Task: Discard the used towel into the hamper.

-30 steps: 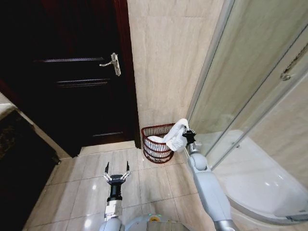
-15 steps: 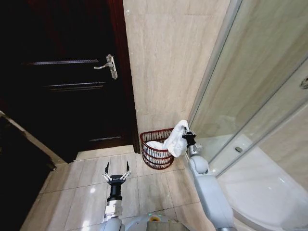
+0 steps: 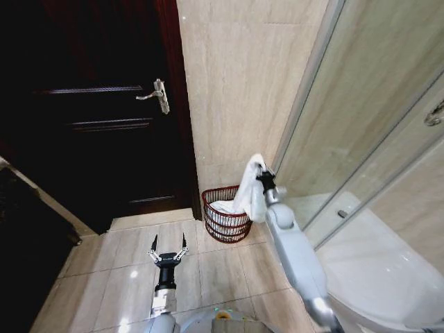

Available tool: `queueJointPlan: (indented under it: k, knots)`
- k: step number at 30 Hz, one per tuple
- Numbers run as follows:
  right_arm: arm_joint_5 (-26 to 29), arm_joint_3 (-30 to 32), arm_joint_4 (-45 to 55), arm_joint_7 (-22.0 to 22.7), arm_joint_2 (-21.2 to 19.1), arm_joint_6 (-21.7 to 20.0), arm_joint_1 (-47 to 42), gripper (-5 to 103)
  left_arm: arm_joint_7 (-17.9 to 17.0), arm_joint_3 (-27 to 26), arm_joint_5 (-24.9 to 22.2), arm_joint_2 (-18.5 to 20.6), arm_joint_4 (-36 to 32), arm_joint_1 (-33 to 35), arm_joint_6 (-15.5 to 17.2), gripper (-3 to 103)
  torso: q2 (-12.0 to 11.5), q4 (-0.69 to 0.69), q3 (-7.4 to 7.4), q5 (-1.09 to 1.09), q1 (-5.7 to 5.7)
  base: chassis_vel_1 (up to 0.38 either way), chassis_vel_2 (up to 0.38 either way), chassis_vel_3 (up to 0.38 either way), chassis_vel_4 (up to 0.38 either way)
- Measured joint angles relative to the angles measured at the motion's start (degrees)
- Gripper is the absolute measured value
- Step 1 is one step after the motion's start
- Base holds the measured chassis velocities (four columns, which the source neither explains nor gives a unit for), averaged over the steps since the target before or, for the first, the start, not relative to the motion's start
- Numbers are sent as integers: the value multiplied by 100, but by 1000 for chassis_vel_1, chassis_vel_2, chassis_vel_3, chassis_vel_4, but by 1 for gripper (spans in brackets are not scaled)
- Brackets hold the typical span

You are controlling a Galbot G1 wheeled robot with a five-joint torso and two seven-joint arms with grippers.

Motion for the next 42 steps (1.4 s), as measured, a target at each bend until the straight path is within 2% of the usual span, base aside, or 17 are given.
queueJointPlan:
  k: [4, 8, 14, 17, 24, 30, 34, 37, 38, 39, 42]
  knots:
    - [116, -181, -167, 155, 198, -75, 545, 4, -3, 0, 33, 1, 52, -32, 15, 100, 2, 0, 0, 1, 0, 0, 0, 0, 0]
    - [136, -208, -459, 222, 396, -79, 693, 4, -9, -1, 46, 1, 55, -37, 17, 100, 4, 0, 0, 0, 0, 0, 0, 0, 0]
    - [98, -203, -1094, 72, 552, 126, 457, 4, -27, -1, 48, 1, 58, -35, 11, 100, 4, -2, 1, 0, 1, 0, 0, 0, 0]
    - [14, -207, -1666, -234, 633, 356, 175, 4, -27, -1, 55, 1, 98, -47, -45, 100, 4, -3, 1, 1, 1, 0, 0, 0, 0]
    - [-232, -73, -2592, -323, 783, 595, 47, 4, -23, -1, 101, 2, 76, -43, -42, 100, 5, -2, 2, -1, 1, 0, 0, 0, 0]
    - [-341, 27, -2990, -323, 773, 580, -45, 4, -27, -2, 100, 2, 67, -34, -40, 100, 5, -3, 2, -2, 1, 0, 0, 0, 0]
    - [-410, 51, -3039, -323, 735, 388, -213, 4, -33, -2, 89, 2, 62, -28, -44, 100, 5, -4, 2, -2, 1, 0, 0, 0, 0]
    - [-499, 60, -3015, -239, 672, -124, -321, 4, -41, -1, 83, 2, 40, -14, -48, 100, 6, -3, 2, -2, 1, 0, 0, 0, 0]
    - [-499, 60, -3015, -239, 672, -124, -321, 4, -41, -1, 83, 2, 40, -14, -48, 100, 6, -3, 2, -2, 1, 0, 0, 0, 0]
    - [-504, 63, -2976, -207, 647, -328, -336, 4, -45, -2, 80, 2, 33, -8, -49, 100, 5, -3, 2, -2, 1, 0, 0, 0, 0]
    - [-294, 57, -2547, -139, 479, -1485, -343, 4, -70, -1, 68, 1, 16, 9, -59, 100, 6, -4, 2, -2, 2, 0, 0, 0, 0]
